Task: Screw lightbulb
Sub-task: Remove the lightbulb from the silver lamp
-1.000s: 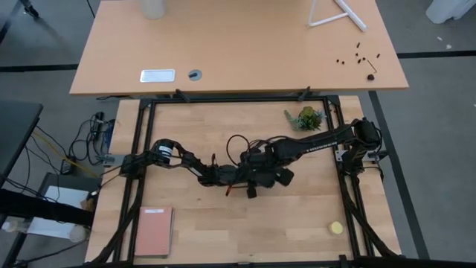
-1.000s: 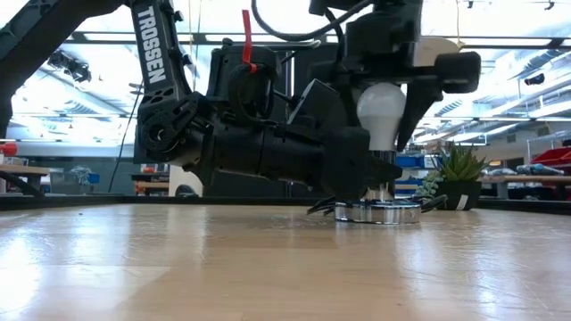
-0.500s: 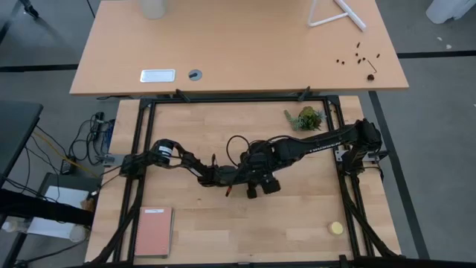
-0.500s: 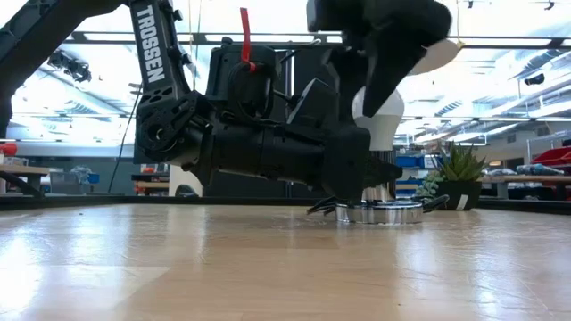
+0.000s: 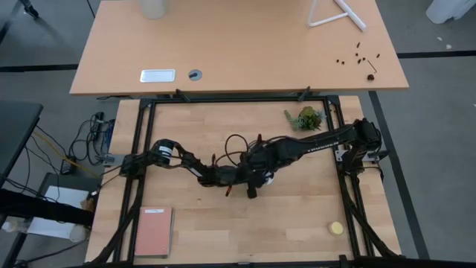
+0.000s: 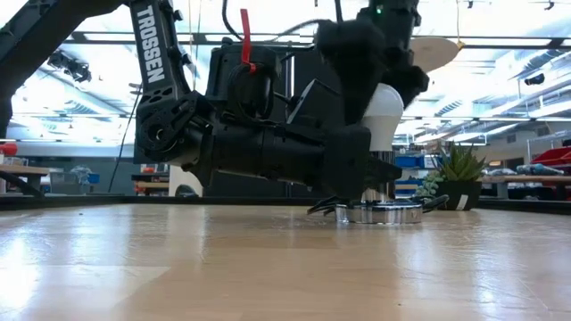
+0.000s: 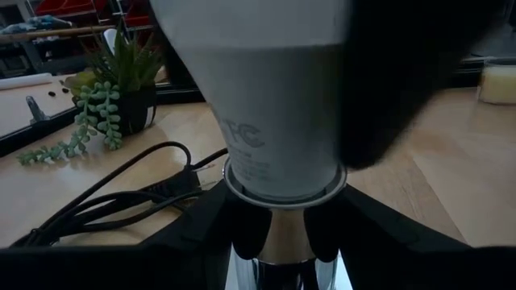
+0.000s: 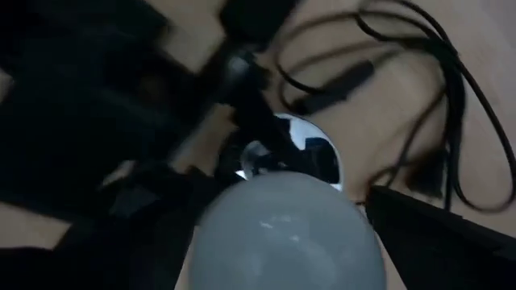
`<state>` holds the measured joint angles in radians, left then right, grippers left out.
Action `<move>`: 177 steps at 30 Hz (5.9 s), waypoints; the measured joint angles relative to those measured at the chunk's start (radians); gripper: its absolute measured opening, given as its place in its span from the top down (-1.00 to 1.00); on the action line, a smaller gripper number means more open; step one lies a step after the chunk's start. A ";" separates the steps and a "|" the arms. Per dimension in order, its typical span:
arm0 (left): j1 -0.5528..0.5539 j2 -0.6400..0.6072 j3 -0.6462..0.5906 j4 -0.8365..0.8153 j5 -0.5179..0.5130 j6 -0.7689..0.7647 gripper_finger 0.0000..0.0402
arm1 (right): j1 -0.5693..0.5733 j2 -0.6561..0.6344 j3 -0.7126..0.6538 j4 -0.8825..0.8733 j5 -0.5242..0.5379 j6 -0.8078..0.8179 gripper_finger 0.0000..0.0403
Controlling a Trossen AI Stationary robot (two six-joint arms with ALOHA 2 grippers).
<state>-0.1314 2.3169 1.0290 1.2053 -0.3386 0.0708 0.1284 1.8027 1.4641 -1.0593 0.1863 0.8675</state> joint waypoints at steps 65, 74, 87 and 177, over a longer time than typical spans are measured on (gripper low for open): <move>0.000 -0.001 0.000 -0.008 0.010 -0.004 0.08 | -0.012 0.021 0.070 -0.135 -0.105 -0.796 -0.82; 0.000 -0.001 0.000 -0.009 0.002 -0.019 0.08 | -0.006 0.027 0.070 -0.111 -0.049 -0.343 -0.80; 0.001 0.000 0.000 -0.012 0.000 -0.023 0.08 | -0.005 0.052 0.032 -0.148 -0.022 -0.132 -0.73; 0.011 0.000 -0.008 -0.022 -0.003 -0.130 0.08 | 0.283 -0.408 -1.049 1.460 0.534 -0.435 -0.72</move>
<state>-0.1200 2.3169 1.0214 1.1835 -0.3412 -0.0597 0.4113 1.3949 0.4149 0.4011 0.7204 0.4329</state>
